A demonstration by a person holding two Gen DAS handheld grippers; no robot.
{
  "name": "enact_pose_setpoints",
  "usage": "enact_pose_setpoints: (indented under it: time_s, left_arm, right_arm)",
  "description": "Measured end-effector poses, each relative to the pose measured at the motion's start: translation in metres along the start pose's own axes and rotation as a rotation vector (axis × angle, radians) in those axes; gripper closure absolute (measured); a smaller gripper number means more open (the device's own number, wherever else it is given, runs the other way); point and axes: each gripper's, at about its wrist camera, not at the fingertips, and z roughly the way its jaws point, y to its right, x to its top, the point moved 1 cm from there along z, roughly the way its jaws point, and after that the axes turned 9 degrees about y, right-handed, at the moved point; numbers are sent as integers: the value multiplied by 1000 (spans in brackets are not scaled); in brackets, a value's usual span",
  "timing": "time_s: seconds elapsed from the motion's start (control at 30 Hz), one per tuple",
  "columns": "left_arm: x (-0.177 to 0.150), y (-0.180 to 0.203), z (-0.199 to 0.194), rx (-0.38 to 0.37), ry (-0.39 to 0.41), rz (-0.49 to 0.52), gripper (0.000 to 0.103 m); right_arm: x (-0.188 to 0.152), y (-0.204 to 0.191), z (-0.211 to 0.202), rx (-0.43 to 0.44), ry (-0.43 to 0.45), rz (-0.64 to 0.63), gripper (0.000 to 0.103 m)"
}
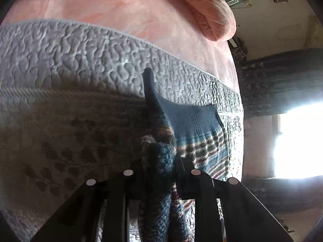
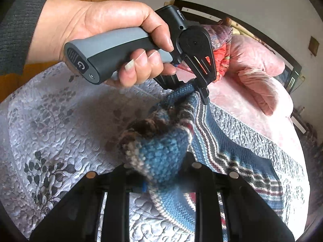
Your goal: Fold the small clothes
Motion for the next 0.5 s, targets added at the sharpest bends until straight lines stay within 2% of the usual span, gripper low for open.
enact_pose_setpoints:
  time_s: [0.5]
  left_arm:
    - [3, 73, -11, 50, 16, 48, 82]
  right_arm:
    - [14, 53, -40, -31, 50, 85, 83]
